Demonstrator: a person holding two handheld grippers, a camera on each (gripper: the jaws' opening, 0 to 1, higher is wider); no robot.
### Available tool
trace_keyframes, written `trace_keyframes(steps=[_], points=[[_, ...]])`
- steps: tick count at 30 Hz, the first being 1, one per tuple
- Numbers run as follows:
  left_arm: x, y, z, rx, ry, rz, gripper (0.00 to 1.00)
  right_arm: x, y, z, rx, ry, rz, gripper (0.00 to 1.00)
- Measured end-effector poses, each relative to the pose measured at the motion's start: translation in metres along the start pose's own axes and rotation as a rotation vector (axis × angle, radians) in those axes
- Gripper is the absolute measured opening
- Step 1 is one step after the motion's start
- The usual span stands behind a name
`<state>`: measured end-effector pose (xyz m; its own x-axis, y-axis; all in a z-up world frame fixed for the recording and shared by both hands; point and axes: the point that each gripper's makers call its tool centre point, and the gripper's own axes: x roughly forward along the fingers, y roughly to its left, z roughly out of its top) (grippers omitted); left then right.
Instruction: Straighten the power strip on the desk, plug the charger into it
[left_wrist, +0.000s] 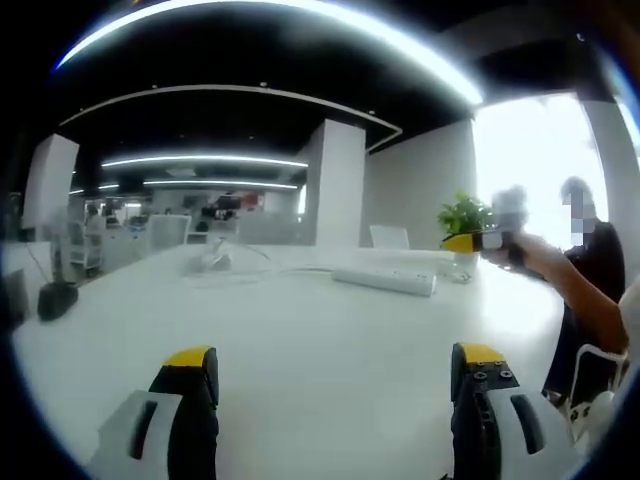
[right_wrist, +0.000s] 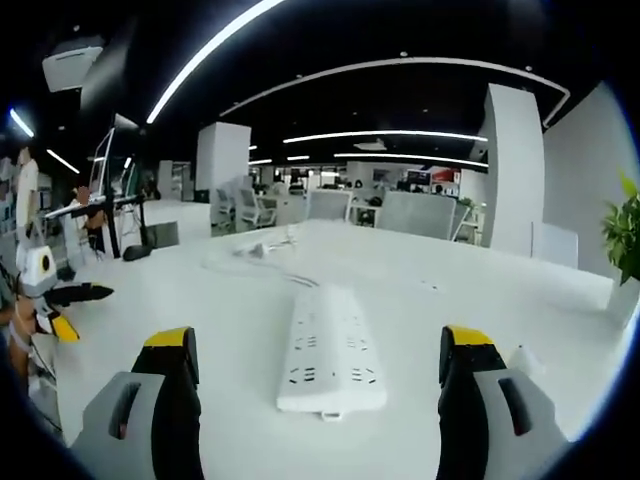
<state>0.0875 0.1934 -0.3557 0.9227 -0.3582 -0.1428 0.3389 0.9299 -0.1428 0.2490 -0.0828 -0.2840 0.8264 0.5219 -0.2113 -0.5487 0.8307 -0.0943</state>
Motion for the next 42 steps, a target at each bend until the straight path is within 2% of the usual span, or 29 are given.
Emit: trace_keyframes(steps=[3,17,35,42], points=[[0.000,-0.001,0.000,-0.002,-0.001,-0.001,0.99,0.002,-0.002,-0.001,-0.013,0.018,-0.013,1.00],[0.005,-0.006,0.000,0.007,0.006,-0.016,0.99,0.023,-0.005,0.005,-0.007,0.048,0.008,1.00],[0.006,-0.007,0.001,0.009,0.010,-0.016,0.99,0.044,0.006,0.012,-0.033,0.097,0.042,1.00],[0.006,-0.007,0.000,0.007,0.011,-0.018,0.99,0.055,0.004,0.013,-0.011,0.120,0.052,1.00]])
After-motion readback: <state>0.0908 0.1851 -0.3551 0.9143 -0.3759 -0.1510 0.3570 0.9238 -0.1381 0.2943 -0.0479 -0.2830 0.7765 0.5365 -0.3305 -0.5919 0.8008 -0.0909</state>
